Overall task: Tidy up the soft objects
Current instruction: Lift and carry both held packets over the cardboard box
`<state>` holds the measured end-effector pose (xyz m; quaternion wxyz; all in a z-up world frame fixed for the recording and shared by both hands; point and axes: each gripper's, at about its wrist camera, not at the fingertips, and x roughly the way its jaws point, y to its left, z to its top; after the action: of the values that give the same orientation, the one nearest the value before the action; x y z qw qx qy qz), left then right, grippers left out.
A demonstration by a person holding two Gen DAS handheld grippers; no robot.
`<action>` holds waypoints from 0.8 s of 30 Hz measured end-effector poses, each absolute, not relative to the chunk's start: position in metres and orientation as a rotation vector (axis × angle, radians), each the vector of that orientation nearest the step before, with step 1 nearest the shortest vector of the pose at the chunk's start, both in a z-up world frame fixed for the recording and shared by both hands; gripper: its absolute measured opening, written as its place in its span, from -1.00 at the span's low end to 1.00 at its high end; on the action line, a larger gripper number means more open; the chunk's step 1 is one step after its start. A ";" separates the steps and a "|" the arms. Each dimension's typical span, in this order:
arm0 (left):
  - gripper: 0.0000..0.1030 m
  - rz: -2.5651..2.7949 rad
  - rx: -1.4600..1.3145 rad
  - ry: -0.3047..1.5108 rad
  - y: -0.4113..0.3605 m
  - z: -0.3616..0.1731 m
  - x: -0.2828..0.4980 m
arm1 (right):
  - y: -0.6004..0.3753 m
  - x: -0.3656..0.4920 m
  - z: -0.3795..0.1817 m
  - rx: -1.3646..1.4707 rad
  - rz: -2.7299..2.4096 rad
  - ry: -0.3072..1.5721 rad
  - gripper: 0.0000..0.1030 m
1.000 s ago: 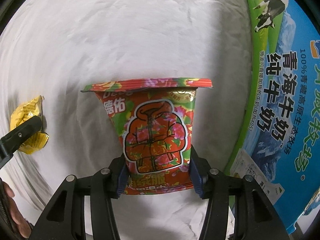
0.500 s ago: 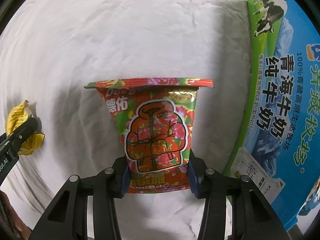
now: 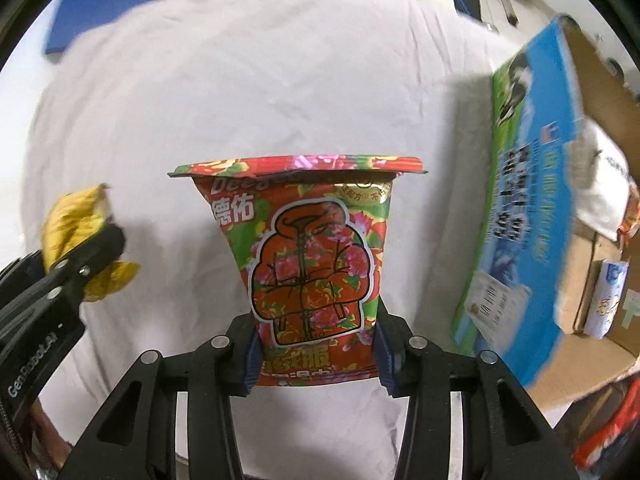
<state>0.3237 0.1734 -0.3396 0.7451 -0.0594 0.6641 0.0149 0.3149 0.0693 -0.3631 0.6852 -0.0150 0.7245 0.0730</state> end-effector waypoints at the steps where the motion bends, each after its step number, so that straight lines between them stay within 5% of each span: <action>1: -0.27 0.028 -0.136 1.444 0.171 -0.332 0.319 | 0.067 0.311 -0.353 -0.034 0.176 1.605 -0.08; 24: -0.27 -0.257 -0.079 1.176 0.005 -0.164 0.239 | -0.174 0.211 -0.170 0.156 0.126 1.307 -0.08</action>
<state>0.2391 0.0047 -0.1638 0.8236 -0.0369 0.5529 -0.1210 0.2109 -0.1745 -0.1704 0.7893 0.0726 0.6069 0.0587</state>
